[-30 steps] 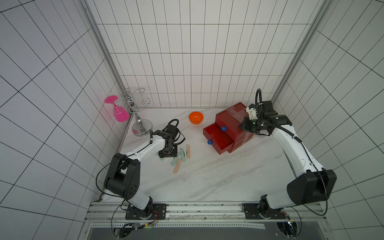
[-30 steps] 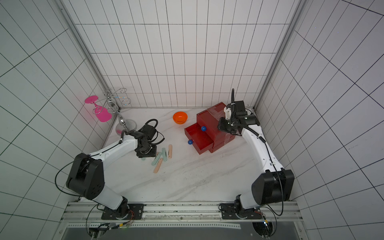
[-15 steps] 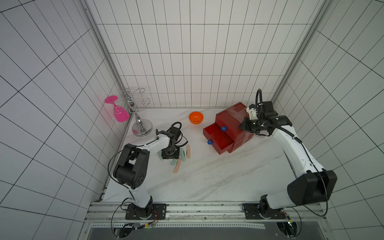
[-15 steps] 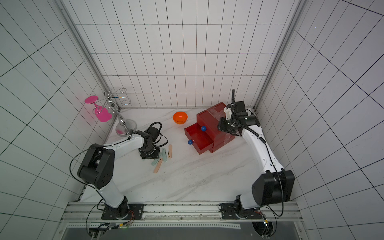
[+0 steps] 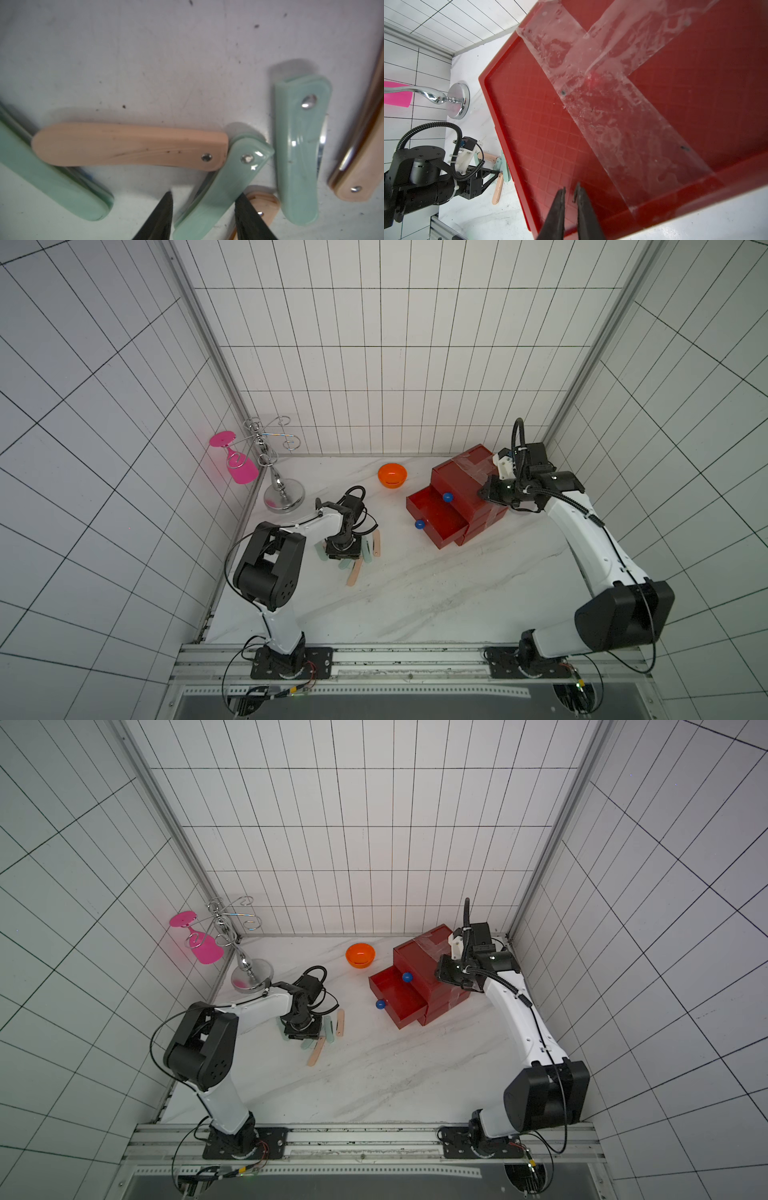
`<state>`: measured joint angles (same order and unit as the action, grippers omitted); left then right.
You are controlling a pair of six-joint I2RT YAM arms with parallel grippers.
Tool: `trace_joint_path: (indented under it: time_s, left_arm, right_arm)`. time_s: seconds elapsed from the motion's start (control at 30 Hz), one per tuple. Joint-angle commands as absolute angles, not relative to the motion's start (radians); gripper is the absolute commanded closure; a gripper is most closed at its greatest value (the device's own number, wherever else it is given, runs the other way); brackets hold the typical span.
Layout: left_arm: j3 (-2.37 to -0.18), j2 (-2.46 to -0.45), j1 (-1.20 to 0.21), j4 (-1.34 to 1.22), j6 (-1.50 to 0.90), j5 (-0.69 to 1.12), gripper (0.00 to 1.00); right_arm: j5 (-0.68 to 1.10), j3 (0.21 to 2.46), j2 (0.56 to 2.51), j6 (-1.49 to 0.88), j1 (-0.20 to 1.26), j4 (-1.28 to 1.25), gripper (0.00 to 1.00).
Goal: Place the fruit knives into the drawer by color
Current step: Pick up the fruit knife from the center of the board.
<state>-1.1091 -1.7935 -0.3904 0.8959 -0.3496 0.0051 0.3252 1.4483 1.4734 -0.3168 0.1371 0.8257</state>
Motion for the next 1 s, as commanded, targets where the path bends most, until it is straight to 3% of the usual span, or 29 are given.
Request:
trace_joint_path:
  time_s: [0.0,0.7,0.97]
  left_arm:
    - [-1.130,-1.819,-0.397,0.875,-0.356,0.009,0.51]
    - [-1.134,-1.882,-0.414,0.869,-0.377,0.023,0.72]
    - [-1.107,-1.852,-0.420,0.864,-0.394,0.023,0.75]
  right_arm:
    - [0.286,1.367,1.534,-0.327,0.132,1.030,0.84]
    - [0.296,1.362,1.539,-0.324,0.132,1.024,0.84]
    - [0.298,1.361,1.539,-0.322,0.131,1.022,0.84]
